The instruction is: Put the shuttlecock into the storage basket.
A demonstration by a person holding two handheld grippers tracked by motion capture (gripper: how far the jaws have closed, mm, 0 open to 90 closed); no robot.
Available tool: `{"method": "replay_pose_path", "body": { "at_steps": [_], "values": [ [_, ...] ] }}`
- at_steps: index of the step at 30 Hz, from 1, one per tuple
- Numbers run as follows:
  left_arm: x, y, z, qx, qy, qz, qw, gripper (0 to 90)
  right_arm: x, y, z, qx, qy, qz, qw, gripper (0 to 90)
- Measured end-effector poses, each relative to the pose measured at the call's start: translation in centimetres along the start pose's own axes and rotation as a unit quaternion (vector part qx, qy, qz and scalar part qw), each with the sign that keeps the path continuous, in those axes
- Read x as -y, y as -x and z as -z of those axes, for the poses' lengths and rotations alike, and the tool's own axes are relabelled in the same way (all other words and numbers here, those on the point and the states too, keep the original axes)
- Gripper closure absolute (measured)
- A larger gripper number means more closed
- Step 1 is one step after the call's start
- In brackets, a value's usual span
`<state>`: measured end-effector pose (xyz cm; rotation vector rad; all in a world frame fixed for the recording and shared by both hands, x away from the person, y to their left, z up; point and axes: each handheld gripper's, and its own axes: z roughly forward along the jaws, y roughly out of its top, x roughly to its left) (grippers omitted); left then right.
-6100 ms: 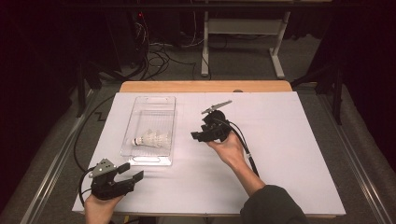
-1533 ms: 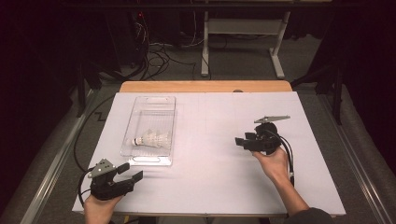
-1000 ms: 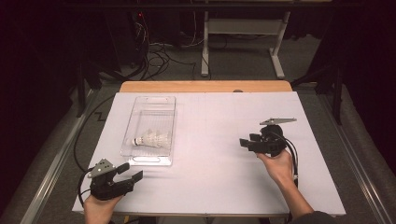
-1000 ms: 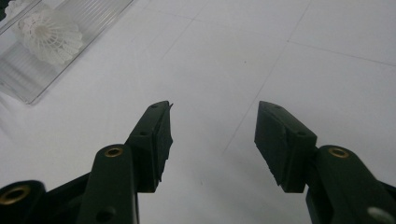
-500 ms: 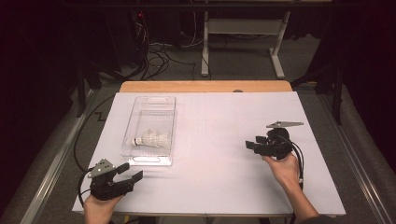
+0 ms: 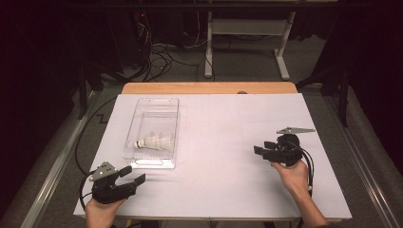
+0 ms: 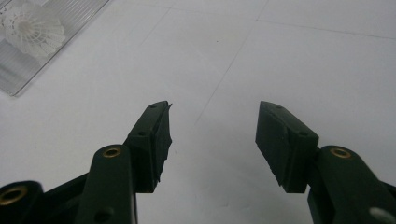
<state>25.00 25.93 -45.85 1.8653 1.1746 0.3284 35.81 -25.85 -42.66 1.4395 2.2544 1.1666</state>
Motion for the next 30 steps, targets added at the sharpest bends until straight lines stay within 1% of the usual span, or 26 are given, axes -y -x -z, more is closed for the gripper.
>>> {"method": "replay_pose_path", "body": {
  "at_steps": [3, 16, 21, 28, 30],
  "values": [
    [0.0, 0.0, 0.0, 0.0, 0.0, 0.0, 1.0, 33.5, 0.2, 0.1, 0.1, 0.0, 0.0, -0.003, 1.0, 45.5],
    [0.0, 0.0, 0.0, 0.0, 0.001, 0.001, 1.0, 33.5, 1.0, 0.2, 0.6, 0.002, 0.009, -0.001, 1.0, 44.4],
    [0.0, 0.0, 0.0, 0.0, 0.001, 0.001, 1.0, 33.5, 1.5, 0.4, 0.7, 0.004, 0.012, -0.007, 0.9999, 43.8],
    [0.0, -0.1, 0.1, -0.001, 0.002, 0.001, 1.0, 33.5, 2.2, 0.6, 1.0, 0.009, 0.019, -0.001, 0.9998, 42.3],
    [0.0, 0.0, 0.1, -0.002, 0.002, 0.001, 1.0, 33.5, 2.4, 0.6, 1.0, 0.01, 0.021, -0.002, 0.9997, 41.9]
  ]
}}
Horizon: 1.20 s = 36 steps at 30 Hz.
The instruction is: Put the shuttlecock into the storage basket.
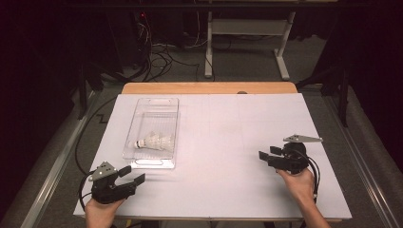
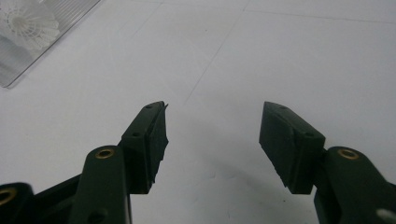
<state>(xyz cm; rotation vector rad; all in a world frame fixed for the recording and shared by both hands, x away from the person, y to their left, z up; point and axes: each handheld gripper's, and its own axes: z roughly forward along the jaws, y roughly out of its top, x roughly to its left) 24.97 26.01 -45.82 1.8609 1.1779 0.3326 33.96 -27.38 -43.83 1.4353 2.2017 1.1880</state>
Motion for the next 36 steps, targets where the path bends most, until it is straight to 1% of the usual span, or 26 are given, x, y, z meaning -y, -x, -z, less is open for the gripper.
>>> {"method": "replay_pose_path", "body": {
  "at_steps": [6, 11, 14, 24, 30, 31, 35, 36],
  "values": [
    [0.0, 0.0, 0.0, 0.0, 0.0, 0.0, 1.0, 33.5, 0.7, 0.2, 0.2, 0.003, 0.004, 0.001, 1.0, 40.7],
    [0.0, 0.0, 0.0, 0.0, 0.0, 0.0, 1.0, 33.5, 1.2, 0.4, 0.5, 0.002, 0.008, -0.006, 0.9999, 39.9],
    [0.0, 0.0, 0.0, 0.0, 0.0, 0.0, 1.0, 33.5, 1.4, 0.5, 0.7, 0.003, 0.011, -0.005, 0.9999, 39.7],
    [0.0, 0.0, 0.1, 0.0, 0.001, 0.002, 1.0, 33.5, 2.5, 0.8, 1.0, 0.004, 0.018, -0.012, 0.9998, 38.4],
    [0.0, 0.0, 0.1, 0.001, 0.002, 0.003, 1.0, 33.5, 3.0, 0.8, 1.3, 0.006, 0.022, -0.01, 0.9997, 37.6],
    [0.1, 0.0, 0.1, 0.001, 0.002, 0.003, 1.0, 33.5, 3.1, 0.8, 1.3, 0.007, 0.024, -0.005, 0.9997, 37.3],
    [0.0, 0.0, 0.1, 0.001, 0.002, 0.003, 1.0, 33.5, 3.5, 1.0, 1.6, 0.009, 0.03, -0.006, 0.9995, 37.0],
    [0.0, 0.0, 0.1, 0.001, 0.002, 0.003, 1.0, 33.5, 3.6, 1.0, 1.7, 0.009, 0.031, -0.01, 0.9994, 36.9]
  ]
}}
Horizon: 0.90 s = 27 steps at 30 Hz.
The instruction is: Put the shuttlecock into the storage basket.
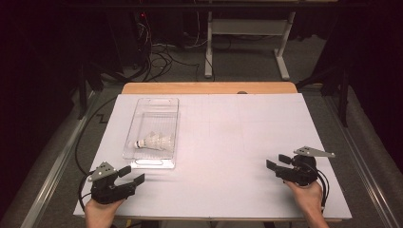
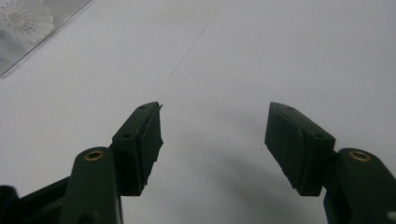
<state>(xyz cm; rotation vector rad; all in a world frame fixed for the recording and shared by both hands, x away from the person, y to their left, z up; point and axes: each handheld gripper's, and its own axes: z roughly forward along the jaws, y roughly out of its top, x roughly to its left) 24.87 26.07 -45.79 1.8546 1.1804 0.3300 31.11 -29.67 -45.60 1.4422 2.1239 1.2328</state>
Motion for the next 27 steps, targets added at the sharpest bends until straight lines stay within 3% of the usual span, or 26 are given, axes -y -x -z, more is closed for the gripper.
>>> {"method": "replay_pose_path", "body": {
  "at_steps": [27],
  "values": [
    [0.0, -0.1, 0.1, 0.002, 0.002, 0.002, 1.0, 33.4, 1.9, 0.2, 1.3, 0.002, 0.028, 0.008, 0.9996, 35.2]
  ]
}}
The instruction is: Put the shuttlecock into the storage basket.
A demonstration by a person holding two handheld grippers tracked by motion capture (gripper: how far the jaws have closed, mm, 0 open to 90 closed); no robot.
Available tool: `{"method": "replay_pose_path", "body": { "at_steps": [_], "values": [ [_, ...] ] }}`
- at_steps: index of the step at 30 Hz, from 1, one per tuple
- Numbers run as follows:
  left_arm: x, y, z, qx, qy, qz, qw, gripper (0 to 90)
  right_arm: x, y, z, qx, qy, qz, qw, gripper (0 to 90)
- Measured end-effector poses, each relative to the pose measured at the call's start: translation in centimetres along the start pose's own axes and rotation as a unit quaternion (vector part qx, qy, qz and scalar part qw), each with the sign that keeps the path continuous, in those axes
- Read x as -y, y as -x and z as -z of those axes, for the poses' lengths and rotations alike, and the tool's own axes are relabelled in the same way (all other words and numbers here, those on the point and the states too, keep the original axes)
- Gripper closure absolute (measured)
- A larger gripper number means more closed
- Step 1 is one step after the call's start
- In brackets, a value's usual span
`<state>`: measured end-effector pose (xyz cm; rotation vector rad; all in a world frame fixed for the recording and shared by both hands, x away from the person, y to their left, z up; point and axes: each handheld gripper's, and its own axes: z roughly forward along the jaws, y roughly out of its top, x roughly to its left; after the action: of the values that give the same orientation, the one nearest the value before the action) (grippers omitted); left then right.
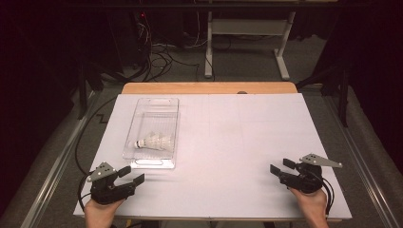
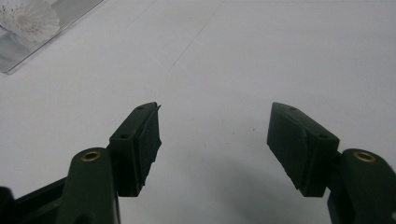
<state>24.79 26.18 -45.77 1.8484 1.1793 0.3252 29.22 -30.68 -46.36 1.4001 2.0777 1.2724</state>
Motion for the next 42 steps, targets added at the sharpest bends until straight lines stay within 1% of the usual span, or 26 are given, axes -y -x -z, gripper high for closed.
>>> {"method": "replay_pose_path", "body": {
  "at_steps": [10, 19, 34, 42],
  "values": [
    [0.1, 0.0, 0.0, 0.001, 0.0, 0.001, 1.0, 33.4, 0.6, 0.0, 0.7, 0.005, 0.013, 0.002, 0.9999, 35.2],
    [0.1, 0.0, 0.0, 0.001, 0.0, 0.001, 1.0, 33.4, 1.0, 0.2, 1.2, 0.012, 0.017, -0.003, 0.9998, 35.1],
    [0.1, 0.0, 0.1, 0.001, 0.001, 0.001, 1.0, 33.4, 1.5, 0.4, 1.9, 0.013, 0.027, -0.007, 0.9995, 34.7],
    [0.1, 0.0, 0.1, 0.003, 0.001, 0.003, 1.0, 33.4, 1.7, 0.7, 2.0, 0.007, 0.026, -0.008, 0.9996, 33.6]
  ]
}}
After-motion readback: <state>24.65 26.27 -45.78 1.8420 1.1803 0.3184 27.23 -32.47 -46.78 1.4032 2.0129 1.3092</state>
